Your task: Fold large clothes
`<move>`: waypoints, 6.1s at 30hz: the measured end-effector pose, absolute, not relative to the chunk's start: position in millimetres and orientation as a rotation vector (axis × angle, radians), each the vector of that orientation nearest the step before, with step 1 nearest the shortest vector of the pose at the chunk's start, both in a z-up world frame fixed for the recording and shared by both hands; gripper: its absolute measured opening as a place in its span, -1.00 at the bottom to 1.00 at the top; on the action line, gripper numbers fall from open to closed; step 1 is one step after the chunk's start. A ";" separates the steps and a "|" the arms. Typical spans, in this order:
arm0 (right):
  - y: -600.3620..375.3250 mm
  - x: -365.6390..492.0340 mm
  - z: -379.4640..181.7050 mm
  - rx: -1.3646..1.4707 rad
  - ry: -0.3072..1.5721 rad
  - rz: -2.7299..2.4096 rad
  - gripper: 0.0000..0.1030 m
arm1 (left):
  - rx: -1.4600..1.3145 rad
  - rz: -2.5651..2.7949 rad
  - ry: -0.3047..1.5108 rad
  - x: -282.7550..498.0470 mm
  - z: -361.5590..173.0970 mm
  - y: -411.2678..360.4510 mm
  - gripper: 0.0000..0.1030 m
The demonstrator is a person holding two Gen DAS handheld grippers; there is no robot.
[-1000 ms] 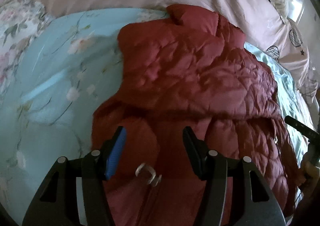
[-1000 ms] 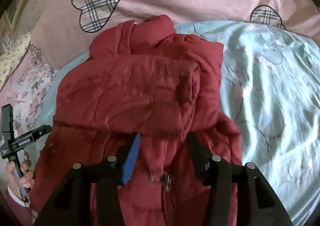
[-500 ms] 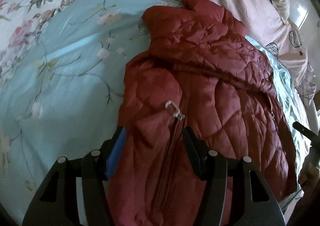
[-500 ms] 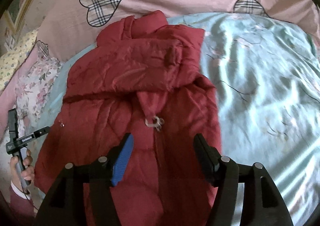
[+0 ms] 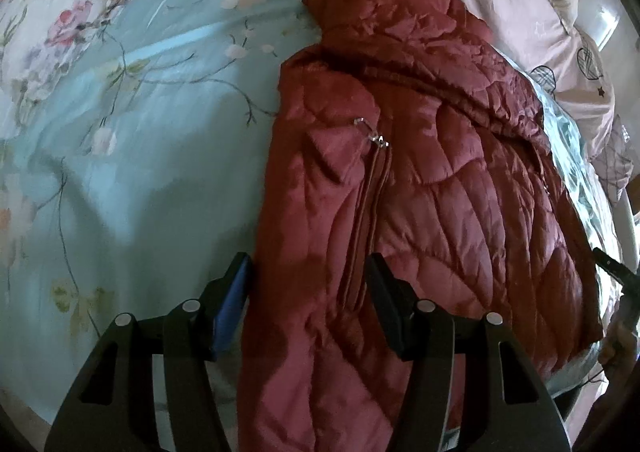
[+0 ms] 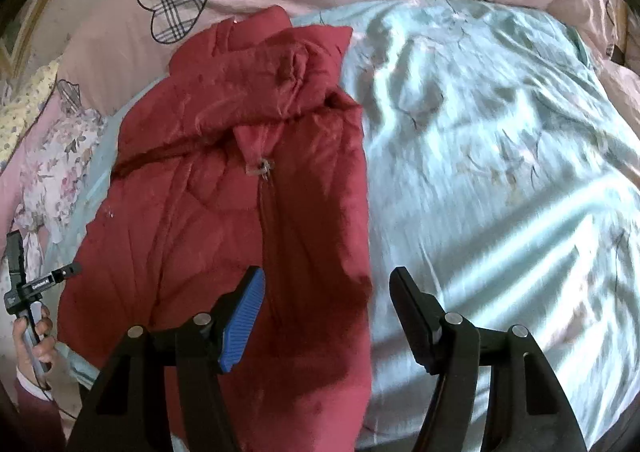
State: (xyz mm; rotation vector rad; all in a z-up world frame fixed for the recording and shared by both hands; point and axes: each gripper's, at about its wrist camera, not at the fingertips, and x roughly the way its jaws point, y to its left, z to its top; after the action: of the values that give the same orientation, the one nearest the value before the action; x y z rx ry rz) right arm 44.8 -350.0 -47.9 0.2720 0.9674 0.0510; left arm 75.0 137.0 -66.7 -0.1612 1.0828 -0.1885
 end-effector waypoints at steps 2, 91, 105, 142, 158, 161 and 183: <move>-350.7 40.2 -50.9 0.286 0.973 0.059 0.30 | -0.172 -0.192 1.088 70.6 -68.3 139.2 0.12; -356.4 72.0 43.7 0.499 0.543 0.316 -0.56 | -0.353 -0.352 0.734 113.7 54.3 148.5 -0.71; -367.3 138.8 47.6 0.559 0.509 0.288 -0.53 | -0.377 -0.280 0.736 178.6 59.9 135.5 -0.70; -394.0 347.1 -23.4 0.592 0.607 -0.001 -0.50 | -0.291 -0.082 0.835 394.3 -21.2 87.8 -0.60; -397.3 365.5 -38.9 0.622 0.623 -0.021 -0.48 | -0.217 -0.195 0.735 335.3 13.6 98.1 -0.17; -394.9 367.5 -38.9 0.617 0.623 -0.030 -0.48 | -0.198 -0.236 0.699 303.4 27.0 93.5 -0.17; -369.6 292.5 28.7 0.482 0.482 0.017 0.45 | 0.089 -0.319 0.812 306.7 -39.7 -22.6 -0.15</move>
State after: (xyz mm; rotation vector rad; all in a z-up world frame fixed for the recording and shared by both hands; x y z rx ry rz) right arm 292.5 -369.6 28.7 0.4824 0.4820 0.0167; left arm 306.7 -22.6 -39.7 0.0889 0.8121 -0.3192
